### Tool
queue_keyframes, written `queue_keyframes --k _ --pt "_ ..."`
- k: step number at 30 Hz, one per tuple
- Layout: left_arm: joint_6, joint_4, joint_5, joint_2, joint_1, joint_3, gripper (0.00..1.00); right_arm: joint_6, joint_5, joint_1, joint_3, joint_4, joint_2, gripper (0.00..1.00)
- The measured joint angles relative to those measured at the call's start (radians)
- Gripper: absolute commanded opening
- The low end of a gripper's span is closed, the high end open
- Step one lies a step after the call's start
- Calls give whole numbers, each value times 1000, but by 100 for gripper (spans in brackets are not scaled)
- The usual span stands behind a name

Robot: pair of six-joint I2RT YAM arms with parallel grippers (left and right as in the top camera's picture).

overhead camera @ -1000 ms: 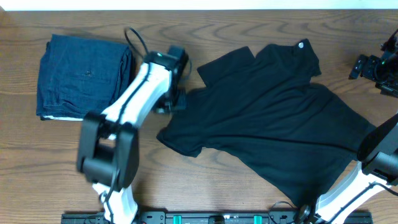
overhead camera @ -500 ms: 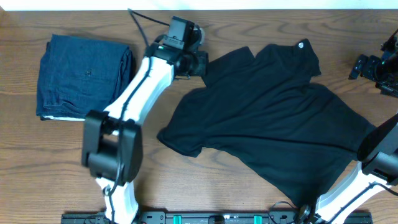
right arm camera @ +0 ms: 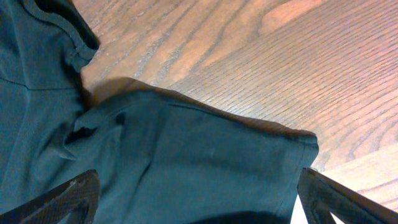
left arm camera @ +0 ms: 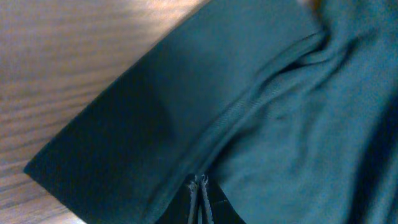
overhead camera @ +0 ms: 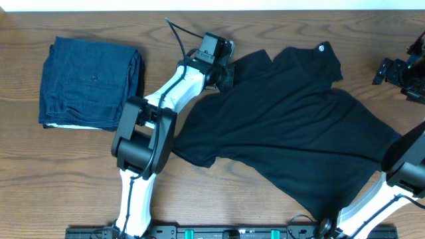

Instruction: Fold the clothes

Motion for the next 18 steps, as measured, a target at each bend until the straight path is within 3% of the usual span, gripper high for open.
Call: queue_keyframes --k 18 --pt "-13 -132 -284 12 33 -3 6 0 0 0 0 0 0 99"
